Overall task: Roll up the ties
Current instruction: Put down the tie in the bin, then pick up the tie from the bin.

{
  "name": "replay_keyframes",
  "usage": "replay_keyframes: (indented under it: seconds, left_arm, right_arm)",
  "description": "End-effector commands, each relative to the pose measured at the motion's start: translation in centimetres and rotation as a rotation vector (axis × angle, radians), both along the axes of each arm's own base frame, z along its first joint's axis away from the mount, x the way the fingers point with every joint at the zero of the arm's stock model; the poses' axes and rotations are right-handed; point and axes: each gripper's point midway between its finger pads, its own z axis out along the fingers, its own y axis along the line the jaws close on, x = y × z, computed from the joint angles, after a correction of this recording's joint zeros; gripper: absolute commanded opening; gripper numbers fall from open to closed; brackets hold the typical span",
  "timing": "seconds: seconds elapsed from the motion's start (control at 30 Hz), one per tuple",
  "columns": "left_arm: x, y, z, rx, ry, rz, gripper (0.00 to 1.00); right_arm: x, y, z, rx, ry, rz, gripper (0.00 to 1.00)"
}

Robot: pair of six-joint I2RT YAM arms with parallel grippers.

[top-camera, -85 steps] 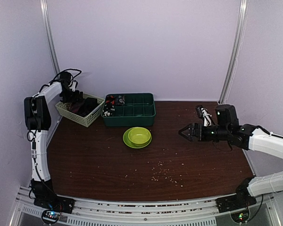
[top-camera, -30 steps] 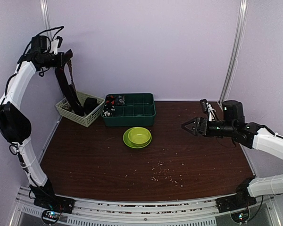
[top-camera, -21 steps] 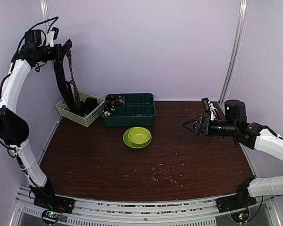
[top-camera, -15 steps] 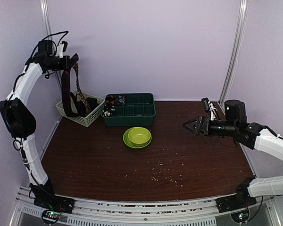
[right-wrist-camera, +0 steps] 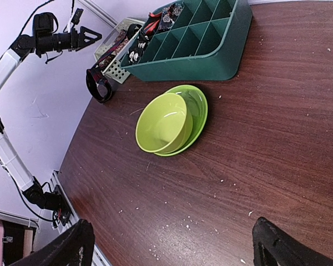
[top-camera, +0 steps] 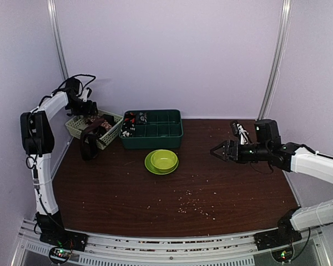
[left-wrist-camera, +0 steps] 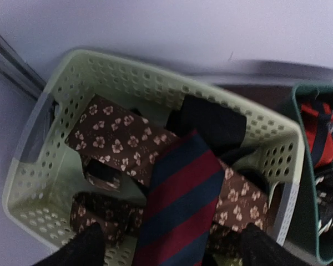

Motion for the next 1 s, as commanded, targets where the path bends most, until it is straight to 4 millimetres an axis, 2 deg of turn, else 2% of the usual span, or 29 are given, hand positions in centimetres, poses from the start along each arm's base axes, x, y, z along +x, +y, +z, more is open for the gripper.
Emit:
replay_keyframes:
  seconds: [0.0,0.07,0.17,0.3,0.4,0.6,0.7,0.77,0.8,0.9,0.97]
  left_arm:
    - [-2.0,1.3,4.2,0.05,-0.085,0.069,0.94]
    - [-3.0,0.9,4.3,0.014,-0.07,0.063,0.98]
    - [-5.3,0.8,3.0,-0.012,-0.036,0.1,0.98]
    - [-8.7,0.7,2.5,-0.044,-0.078,0.132,0.98]
    - [-10.5,1.5,0.5,-0.013,-0.022,0.167,0.96]
    - [-10.9,1.3,-3.6,-0.036,0.061,0.187,0.91]
    - [-10.7,1.3,-5.8,-0.043,0.113,0.19,0.85]
    - [-10.6,1.5,-6.8,-0.053,0.125,0.2,0.79]
    - [-10.5,1.6,-7.2,-0.059,0.132,0.205,0.72]
    - [-10.4,1.8,-7.2,-0.065,0.129,0.213,0.44]
    - [-10.5,1.7,-6.0,-0.07,0.105,0.208,0.26]
  right_arm:
    - [0.6,0.5,1.8,0.047,-0.041,0.005,1.0]
    - [0.4,0.5,1.8,0.052,-0.039,0.009,1.0]
    - [0.1,0.4,1.6,0.054,-0.039,0.008,1.0]
    - [-0.2,0.5,1.4,0.061,-0.035,0.017,1.0]
    - [-0.3,0.5,1.4,0.066,-0.031,0.022,1.0]
    - [-0.3,0.6,1.7,0.081,-0.035,0.022,1.0]
    - [-0.4,0.6,1.8,0.082,-0.04,0.022,1.0]
    - [-0.5,0.5,1.8,0.078,-0.037,0.022,1.0]
    - [-0.5,0.5,1.8,0.076,-0.038,0.024,1.0]
    - [-0.6,0.4,2.1,0.074,-0.043,0.023,1.0]
    - [-0.6,0.3,2.3,0.074,-0.048,0.02,0.99]
